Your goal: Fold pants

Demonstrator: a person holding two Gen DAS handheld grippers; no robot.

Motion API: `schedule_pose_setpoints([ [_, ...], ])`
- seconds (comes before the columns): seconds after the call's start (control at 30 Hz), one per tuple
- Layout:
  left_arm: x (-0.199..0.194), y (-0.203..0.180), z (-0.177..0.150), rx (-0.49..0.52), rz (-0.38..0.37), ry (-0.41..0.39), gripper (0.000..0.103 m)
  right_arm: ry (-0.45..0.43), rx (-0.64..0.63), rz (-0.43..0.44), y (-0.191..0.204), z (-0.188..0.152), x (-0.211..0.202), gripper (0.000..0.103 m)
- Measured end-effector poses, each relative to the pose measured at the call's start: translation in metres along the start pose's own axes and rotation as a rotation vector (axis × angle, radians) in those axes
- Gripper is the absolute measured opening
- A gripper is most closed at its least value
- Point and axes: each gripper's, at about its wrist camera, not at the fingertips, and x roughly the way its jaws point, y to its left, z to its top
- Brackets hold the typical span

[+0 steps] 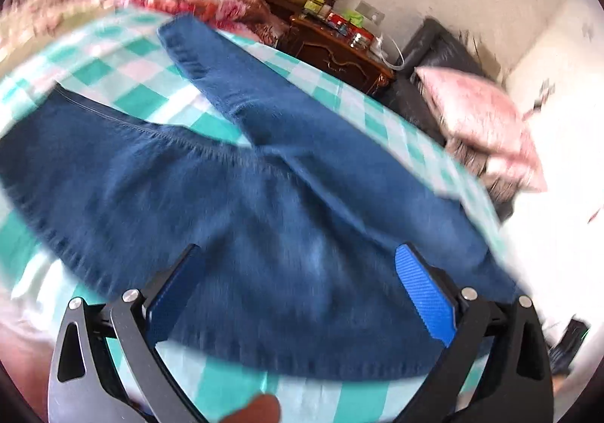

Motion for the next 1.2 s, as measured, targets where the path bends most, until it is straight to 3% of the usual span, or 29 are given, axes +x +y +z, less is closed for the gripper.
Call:
schedule_pose_setpoints([
  [0.2, 0.049, 0.071, 0.083, -0.229, -0.076, -0.041, 0.070, -0.033, 0.006, -0.026, 0.001, 0.026, -0.001, 0.012],
  [0.3, 0.080, 0.106, 0.116, -0.361, -0.133, -0.025, 0.065, -0.045, 0.036, -0.038, -0.004, 0.039, 0.000, 0.012],
  [0.4, 0.109, 0.129, 0.136, -0.473, -0.158, 0.018, 0.053, -0.055, 0.054, -0.046, -0.010, 0.049, -0.002, 0.012],
  [0.57, 0.136, 0.139, 0.161, -0.517, -0.132, 0.066, 0.050, -0.076, 0.055, -0.060, -0.012, 0.068, -0.005, 0.012],
  [0.63, 0.145, 0.139, 0.169, -0.529, -0.121, 0.090, 0.042, -0.084, 0.064, -0.061, -0.015, 0.074, -0.006, 0.012],
  [0.77, 0.159, 0.142, 0.183, -0.600, -0.123, 0.144, 0.037, -0.100, 0.081, -0.062, -0.020, 0.082, -0.008, 0.012],
  [0.87, 0.175, 0.148, 0.192, -0.647, -0.111, 0.200, 0.015, -0.105, 0.092, -0.067, -0.024, 0.086, -0.007, 0.012],
  [0.9, 0.179, 0.149, 0.195, -0.651, -0.109, 0.207, 0.002, -0.103, 0.096, -0.069, -0.026, 0.088, -0.006, 0.012],
  [0.93, 0.183, 0.149, 0.202, -0.652, -0.115, 0.216, 0.002, -0.094, 0.100, -0.073, -0.029, 0.093, -0.002, 0.012],
  [1.03, 0.164, 0.137, 0.221, -0.619, -0.150, 0.175, 0.002, -0.067, 0.081, -0.095, -0.036, 0.125, 0.011, 0.011],
  [1.13, 0.098, 0.107, 0.240, -0.534, -0.220, 0.055, 0.002, -0.098, 0.026, -0.132, -0.032, 0.172, 0.013, 0.011],
  [1.2, 0.049, 0.096, 0.229, -0.493, -0.259, -0.017, 0.002, -0.167, -0.017, -0.148, -0.021, 0.192, -0.001, 0.011],
])
